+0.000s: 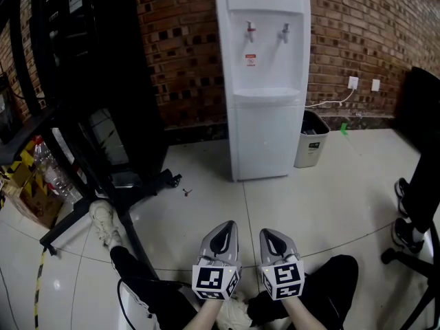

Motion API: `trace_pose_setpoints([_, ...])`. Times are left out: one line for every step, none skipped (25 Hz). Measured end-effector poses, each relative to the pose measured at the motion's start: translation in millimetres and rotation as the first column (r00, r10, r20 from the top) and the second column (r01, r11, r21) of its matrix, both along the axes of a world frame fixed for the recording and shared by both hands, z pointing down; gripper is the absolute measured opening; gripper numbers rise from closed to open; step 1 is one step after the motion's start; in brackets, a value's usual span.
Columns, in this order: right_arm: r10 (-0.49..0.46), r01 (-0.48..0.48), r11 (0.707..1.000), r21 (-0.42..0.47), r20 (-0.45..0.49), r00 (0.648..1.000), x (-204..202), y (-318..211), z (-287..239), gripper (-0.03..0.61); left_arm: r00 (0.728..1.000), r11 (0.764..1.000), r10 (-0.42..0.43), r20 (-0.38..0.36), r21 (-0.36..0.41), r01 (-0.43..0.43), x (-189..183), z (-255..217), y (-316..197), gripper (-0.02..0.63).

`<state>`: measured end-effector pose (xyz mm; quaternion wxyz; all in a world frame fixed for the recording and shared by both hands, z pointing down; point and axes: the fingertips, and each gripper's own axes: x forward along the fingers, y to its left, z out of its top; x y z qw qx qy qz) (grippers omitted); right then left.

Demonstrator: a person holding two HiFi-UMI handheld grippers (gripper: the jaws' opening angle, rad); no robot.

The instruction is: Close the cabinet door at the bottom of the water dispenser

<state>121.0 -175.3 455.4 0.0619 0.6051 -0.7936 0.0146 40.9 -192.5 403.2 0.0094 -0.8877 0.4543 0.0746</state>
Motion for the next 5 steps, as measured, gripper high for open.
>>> trace_pose_setpoints([0.0,0.0,1.0,-0.001,-0.001,1.0,0.3,0.8,-0.3,0.0,1.0,1.0,-0.001,0.001,-0.003,0.001,-0.2,0.5,0.1,0.011])
trace_pose_setpoints([-0.001,0.001,1.0,-0.001,-0.003,1.0,0.1,2.0,-0.5,0.0,1.0,1.0,-0.001,0.002,-0.008,0.001,-0.5,1.2,0.5,0.011])
trace_pose_setpoints([-0.002,0.001,1.0,-0.001,-0.005,1.0,-0.3,3.4,-0.6,0.0,1.0,1.0,-0.001,0.001,-0.011,0.001,-0.9,1.8,1.2,0.011])
trace_pose_setpoints([-0.002,0.002,1.0,-0.002,-0.007,1.0,-0.8,4.8,-0.6,0.0,1.0,1.0,-0.002,0.001,-0.014,0.002,-1.4,2.4,2.0,0.011])
trace_pose_setpoints([-0.003,0.003,1.0,-0.002,-0.009,1.0,-1.2,6.2,-0.6,0.0,1.0,1.0,-0.002,0.001,-0.016,0.002,-1.9,2.9,2.8,0.011])
